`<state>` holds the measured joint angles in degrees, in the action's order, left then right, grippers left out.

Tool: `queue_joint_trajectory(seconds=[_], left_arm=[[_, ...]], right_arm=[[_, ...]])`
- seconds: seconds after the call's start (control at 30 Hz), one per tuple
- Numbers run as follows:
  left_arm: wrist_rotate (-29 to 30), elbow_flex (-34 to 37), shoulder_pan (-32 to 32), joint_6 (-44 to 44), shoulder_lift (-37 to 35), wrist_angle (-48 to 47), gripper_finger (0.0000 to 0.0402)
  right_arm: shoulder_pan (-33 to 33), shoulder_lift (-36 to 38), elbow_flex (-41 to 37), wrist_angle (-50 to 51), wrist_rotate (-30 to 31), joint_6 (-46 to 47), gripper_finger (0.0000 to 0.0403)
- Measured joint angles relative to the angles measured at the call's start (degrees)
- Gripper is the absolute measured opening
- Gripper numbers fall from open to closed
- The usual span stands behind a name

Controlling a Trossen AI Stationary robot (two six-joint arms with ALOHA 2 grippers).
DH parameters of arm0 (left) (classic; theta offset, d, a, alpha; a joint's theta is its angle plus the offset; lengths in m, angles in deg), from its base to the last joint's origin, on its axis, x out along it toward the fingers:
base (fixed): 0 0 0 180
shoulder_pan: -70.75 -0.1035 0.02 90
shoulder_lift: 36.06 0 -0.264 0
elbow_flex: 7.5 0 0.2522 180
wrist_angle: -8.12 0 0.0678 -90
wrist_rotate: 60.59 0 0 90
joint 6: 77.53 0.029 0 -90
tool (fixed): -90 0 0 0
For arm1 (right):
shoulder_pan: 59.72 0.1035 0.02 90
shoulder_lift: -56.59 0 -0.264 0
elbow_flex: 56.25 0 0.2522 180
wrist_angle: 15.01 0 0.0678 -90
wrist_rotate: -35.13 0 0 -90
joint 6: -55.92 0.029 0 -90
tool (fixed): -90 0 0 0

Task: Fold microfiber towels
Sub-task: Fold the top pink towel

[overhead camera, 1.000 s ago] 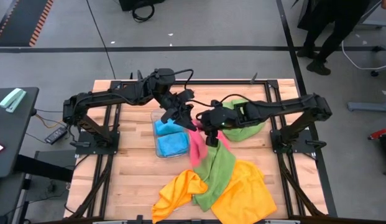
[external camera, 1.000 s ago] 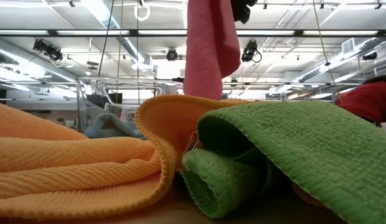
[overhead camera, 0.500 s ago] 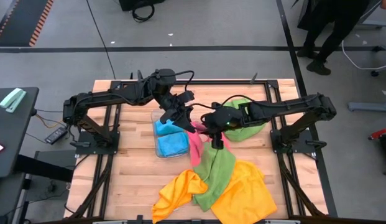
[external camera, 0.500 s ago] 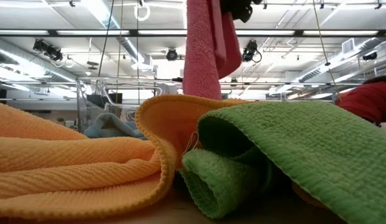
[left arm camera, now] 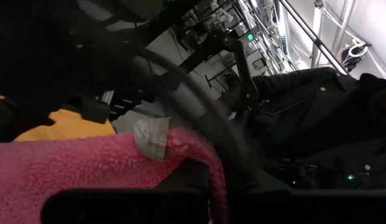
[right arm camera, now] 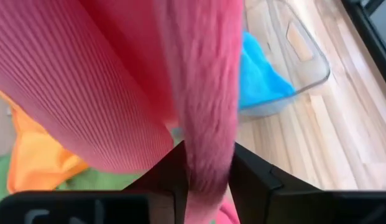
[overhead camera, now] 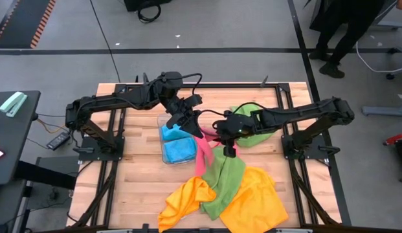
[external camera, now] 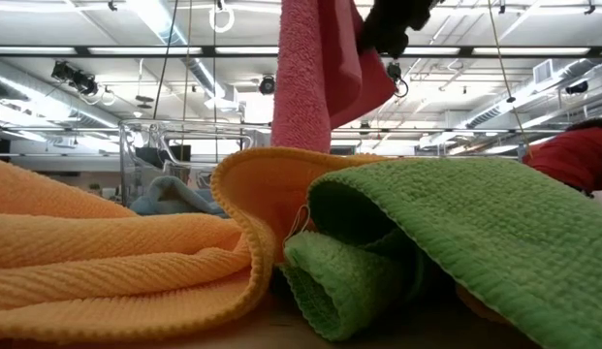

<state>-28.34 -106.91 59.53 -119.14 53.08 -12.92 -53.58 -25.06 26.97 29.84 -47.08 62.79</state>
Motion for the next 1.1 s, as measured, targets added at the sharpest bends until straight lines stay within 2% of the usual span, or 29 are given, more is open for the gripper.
queue_joint_trajectory(seconds=[0.17,0.37,0.6,0.77,0.87,1.03,1.1], left_arm=[[0.0,0.0,0.0,-0.1,0.0,0.1,0.0007],[0.0,0.0,0.0,-0.9,0.0,0.1,0.0022],[-0.1,0.0,0.0,-1.0,0.0,0.1,0.0007],[-0.1,0.0,0.0,-1.0,0.0,0.1,0.0022],[-0.1,0.0,0.0,-1.1,0.0,0.1,0.0019],[-0.6,0.0,0.2,-1.2,0.0,0.1,0.0007],[-0.6,0.0,0.2,-1.3,0.0,0.1,0.0013]], right_arm=[[-0.1,0.1,-2.2,-0.4,0.0,0.0,0.0105],[-0.2,0.1,-4.6,-1.1,0.0,0.2,0.0105],[-0.2,0.1,-6.5,-1.3,0.0,0.4,0.0105],[-0.2,0.1,-7.5,-1.2,0.0,0.4,0.0103],[-0.5,0.1,-7.5,-1.2,0.0,0.0,0.0088],[-1.7,0.1,-7.5,-0.9,-1.0,-1.0,0.0017],[-2.1,0.4,-7.5,0.3,-2.8,-1.7,0.0009]])
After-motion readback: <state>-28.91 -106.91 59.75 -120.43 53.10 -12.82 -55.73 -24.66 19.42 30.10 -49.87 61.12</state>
